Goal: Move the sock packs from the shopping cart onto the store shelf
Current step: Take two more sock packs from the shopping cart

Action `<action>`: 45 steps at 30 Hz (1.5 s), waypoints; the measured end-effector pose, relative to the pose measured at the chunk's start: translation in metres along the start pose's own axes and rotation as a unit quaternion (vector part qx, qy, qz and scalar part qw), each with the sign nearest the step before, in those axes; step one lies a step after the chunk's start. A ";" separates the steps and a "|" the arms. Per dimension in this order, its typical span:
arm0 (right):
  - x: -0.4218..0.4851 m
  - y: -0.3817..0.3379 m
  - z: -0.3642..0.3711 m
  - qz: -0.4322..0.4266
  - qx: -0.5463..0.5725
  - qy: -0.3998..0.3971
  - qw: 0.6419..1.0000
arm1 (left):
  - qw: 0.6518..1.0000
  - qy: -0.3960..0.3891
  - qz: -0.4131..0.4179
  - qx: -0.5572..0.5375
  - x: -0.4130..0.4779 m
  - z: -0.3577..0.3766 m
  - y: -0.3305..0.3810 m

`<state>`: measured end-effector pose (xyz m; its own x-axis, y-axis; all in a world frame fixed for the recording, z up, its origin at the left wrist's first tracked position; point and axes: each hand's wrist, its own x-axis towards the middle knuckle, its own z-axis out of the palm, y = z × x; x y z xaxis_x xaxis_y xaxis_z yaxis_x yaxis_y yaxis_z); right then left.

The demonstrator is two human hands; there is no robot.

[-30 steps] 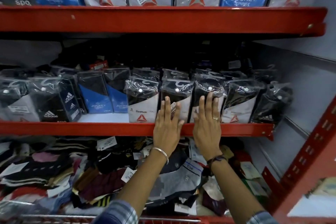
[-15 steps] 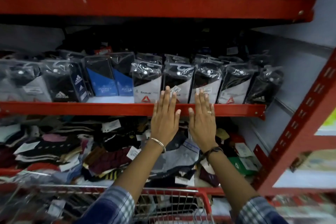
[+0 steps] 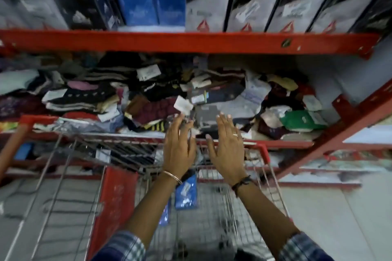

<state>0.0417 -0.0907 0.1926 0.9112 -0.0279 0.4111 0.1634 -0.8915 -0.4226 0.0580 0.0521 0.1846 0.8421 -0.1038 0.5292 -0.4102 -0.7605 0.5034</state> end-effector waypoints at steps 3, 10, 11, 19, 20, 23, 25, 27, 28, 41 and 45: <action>-0.038 -0.003 0.039 0.027 0.004 -0.069 0.997 | 0.998 -0.040 -0.052 -0.008 -0.043 0.003 -0.036; -0.104 0.003 0.122 0.102 0.012 -0.219 0.970 | 0.979 -0.129 -0.155 -0.011 -0.126 0.018 -0.115; -0.109 0.004 0.131 0.109 0.013 -0.242 0.964 | 0.974 -0.145 -0.171 -0.008 -0.135 0.022 -0.124; -0.125 0.007 0.203 0.165 -0.018 -0.357 0.919 | 0.902 -0.293 -0.314 0.045 -0.192 0.059 -0.182; -0.126 0.007 0.214 0.175 -0.029 -0.374 0.910 | 0.888 -0.314 -0.331 0.055 -0.197 0.065 -0.187; -0.123 0.008 0.245 0.207 -0.057 -0.403 0.890 | 0.855 -0.359 -0.365 0.080 -0.208 0.081 -0.201; -0.119 0.010 0.262 0.231 -0.077 -0.424 0.872 | 0.838 -0.375 -0.388 0.078 -0.209 0.090 -0.206; -0.116 0.011 0.278 0.245 -0.099 -0.449 0.853 | 0.832 -0.380 -0.394 0.093 -0.207 0.099 -0.209; -0.115 0.012 0.284 0.251 -0.106 -0.457 0.847 | 0.830 -0.382 -0.393 0.108 -0.207 0.103 -0.210; -0.154 0.020 0.266 0.290 -0.123 -0.434 0.844 | 0.811 -0.383 -0.431 0.097 -0.201 0.112 -0.218; -0.146 0.021 0.278 0.299 -0.121 -0.434 0.841 | 0.821 -0.368 -0.424 0.103 -0.200 0.115 -0.220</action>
<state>0.0173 0.0203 -0.1007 0.7536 -0.2565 -0.6052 -0.4081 -0.9043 -0.1249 0.0205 0.1663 -0.1106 0.8090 0.2181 -0.5459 0.4372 -0.8440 0.3107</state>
